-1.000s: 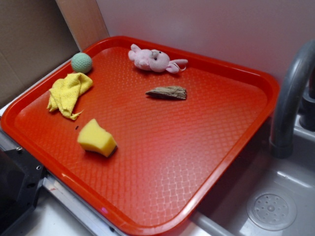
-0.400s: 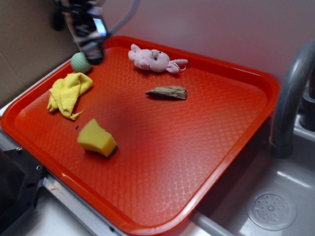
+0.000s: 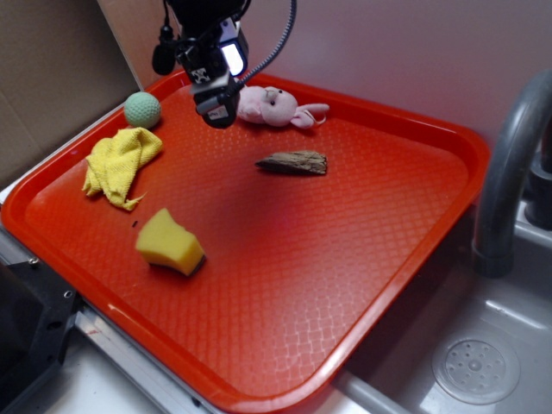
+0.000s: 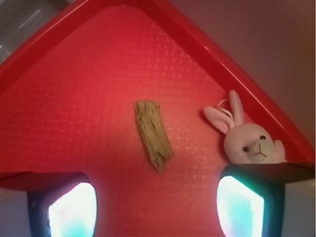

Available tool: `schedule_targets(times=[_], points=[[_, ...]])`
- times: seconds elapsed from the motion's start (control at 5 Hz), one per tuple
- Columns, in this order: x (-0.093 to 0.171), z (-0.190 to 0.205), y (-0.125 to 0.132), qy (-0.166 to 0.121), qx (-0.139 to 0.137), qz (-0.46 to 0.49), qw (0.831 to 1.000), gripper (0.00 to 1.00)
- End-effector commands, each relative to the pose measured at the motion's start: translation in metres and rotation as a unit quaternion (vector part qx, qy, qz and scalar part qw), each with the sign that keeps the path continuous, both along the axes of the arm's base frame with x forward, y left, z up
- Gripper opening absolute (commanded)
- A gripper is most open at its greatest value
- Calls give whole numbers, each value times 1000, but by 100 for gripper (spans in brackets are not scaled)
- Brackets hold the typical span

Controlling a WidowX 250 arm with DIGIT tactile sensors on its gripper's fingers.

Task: Grab the wood chip.

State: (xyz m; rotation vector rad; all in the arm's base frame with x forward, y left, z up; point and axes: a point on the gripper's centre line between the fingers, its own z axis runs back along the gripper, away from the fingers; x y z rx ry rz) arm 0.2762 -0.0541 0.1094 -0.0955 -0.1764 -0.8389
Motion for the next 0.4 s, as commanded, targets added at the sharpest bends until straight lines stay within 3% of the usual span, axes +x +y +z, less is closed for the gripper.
schedule_targets(times=[0.0,0.2], points=[[-2,12,-17,-16,-2,-11,1000,100],[6,-40,-27,-4,52,-33,998,100]])
